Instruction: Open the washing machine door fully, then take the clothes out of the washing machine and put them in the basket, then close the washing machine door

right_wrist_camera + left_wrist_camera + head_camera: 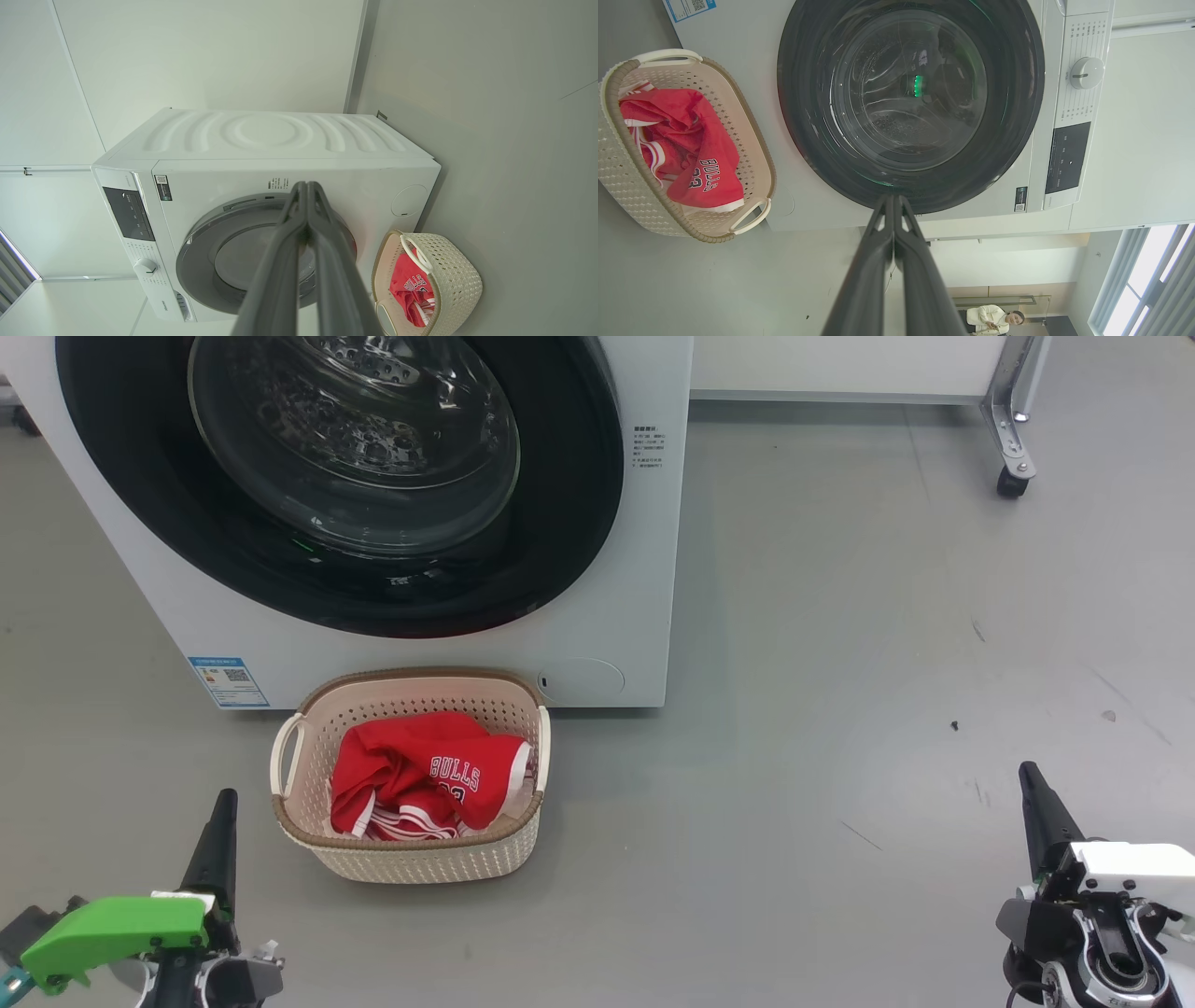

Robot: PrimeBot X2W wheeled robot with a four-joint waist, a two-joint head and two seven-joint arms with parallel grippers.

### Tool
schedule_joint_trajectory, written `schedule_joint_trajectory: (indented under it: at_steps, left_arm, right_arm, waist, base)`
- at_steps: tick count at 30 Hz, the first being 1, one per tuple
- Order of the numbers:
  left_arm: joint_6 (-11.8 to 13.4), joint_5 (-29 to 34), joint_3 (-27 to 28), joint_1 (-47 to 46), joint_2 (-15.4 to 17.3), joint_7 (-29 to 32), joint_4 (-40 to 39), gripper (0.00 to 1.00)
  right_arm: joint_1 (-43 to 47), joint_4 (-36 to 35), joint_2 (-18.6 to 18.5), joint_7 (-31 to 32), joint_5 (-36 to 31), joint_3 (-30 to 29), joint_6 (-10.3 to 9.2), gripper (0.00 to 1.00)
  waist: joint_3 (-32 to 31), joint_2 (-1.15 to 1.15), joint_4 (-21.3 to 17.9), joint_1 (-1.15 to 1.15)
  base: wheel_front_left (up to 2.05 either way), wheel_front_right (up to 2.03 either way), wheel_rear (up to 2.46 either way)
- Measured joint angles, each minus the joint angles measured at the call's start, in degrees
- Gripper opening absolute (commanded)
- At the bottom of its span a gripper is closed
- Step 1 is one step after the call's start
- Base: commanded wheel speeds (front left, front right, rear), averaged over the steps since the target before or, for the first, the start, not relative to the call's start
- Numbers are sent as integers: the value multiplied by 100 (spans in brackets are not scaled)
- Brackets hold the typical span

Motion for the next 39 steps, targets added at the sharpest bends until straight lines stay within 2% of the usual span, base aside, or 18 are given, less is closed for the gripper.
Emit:
schedule_joint_trajectory:
  at_steps: [39]
  left_arm:
    - [0,0,10,1,-1,19,-1,0]
  right_arm:
    - [0,-1,1,1,0,-7,0,0]
  waist:
    - [0,0,0,0]
  base:
    - [0,0,0]
